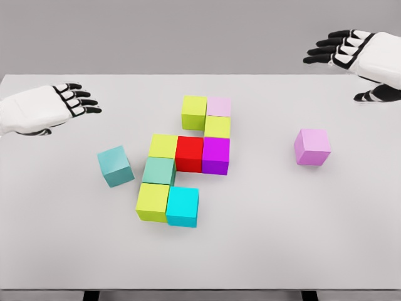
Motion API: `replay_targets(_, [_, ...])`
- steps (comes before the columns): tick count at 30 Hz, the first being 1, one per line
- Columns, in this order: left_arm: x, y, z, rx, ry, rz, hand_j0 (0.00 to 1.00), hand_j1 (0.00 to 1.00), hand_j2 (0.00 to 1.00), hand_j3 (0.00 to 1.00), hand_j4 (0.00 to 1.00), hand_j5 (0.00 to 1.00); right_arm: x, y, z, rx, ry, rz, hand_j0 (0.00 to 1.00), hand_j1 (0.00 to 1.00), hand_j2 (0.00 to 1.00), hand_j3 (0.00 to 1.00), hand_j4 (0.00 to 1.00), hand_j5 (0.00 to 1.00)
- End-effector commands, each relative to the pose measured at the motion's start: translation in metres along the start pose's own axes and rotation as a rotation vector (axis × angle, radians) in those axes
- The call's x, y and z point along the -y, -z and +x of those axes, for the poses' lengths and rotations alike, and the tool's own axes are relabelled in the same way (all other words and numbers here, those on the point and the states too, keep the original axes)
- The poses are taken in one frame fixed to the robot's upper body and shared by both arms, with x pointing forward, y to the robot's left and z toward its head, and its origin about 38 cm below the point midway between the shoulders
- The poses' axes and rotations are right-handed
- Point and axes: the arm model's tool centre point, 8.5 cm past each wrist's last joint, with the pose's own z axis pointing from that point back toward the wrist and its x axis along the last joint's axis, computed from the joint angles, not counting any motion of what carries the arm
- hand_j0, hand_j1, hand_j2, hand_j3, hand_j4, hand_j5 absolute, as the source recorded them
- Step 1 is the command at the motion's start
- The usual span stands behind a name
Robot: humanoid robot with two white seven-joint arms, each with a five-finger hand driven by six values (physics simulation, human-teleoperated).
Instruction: Assemble the squares on the desktop into the number 2
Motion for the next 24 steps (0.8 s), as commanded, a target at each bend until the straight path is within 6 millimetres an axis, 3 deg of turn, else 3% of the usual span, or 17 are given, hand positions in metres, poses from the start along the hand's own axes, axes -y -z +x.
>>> replay_targets(1, [0.012, 0.005, 0.010, 0.031, -0.013, -0.035, 1.00, 1.00, 1.00, 1.00, 1.00, 1.00, -0.068, 0.017, -0.003, 0.032, 0.127, 0.201, 1.00, 1.00, 1.00, 1.00, 1.00, 1.00])
replay_targets(5, [0.014, 0.008, 0.013, 0.049, -0.016, -0.043, 1.00, 1.00, 1.00, 1.00, 1.00, 1.00, -0.082, 0.032, -0.019, 0.026, 0.142, 0.290, 1.00, 1.00, 1.00, 1.00, 1.00, 1.00])
replay_targets(10, [0.017, 0.014, 0.019, 0.081, -0.040, -0.048, 1.00, 1.00, 1.00, 1.00, 1.00, 1.00, -0.080, 0.044, -0.023, 0.044, 0.102, 0.376, 1.00, 1.00, 1.00, 1.00, 1.00, 1.00])
replay_targets(15, [0.014, 0.020, 0.021, 0.122, -0.007, -0.089, 1.00, 1.00, 1.00, 1.00, 1.00, 1.00, -0.084, 0.029, -0.043, -0.018, 0.114, 0.425, 1.00, 1.00, 1.00, 1.00, 1.00, 1.00])
replay_targets(21, [0.008, 0.021, 0.013, 0.122, -0.065, -0.070, 1.00, 1.00, 1.00, 1.00, 1.00, 1.00, -0.085, 0.027, -0.042, -0.019, 0.104, 0.436, 1.00, 1.00, 1.00, 1.00, 1.00, 1.00])
replay_targets(24, [0.014, 0.023, 0.018, 0.141, -0.140, -0.061, 1.00, 1.00, 1.00, 1.00, 1.00, 1.00, -0.096, 0.029, -0.038, -0.007, 0.104, 0.474, 1.00, 1.00, 1.00, 1.00, 1.00, 1.00])
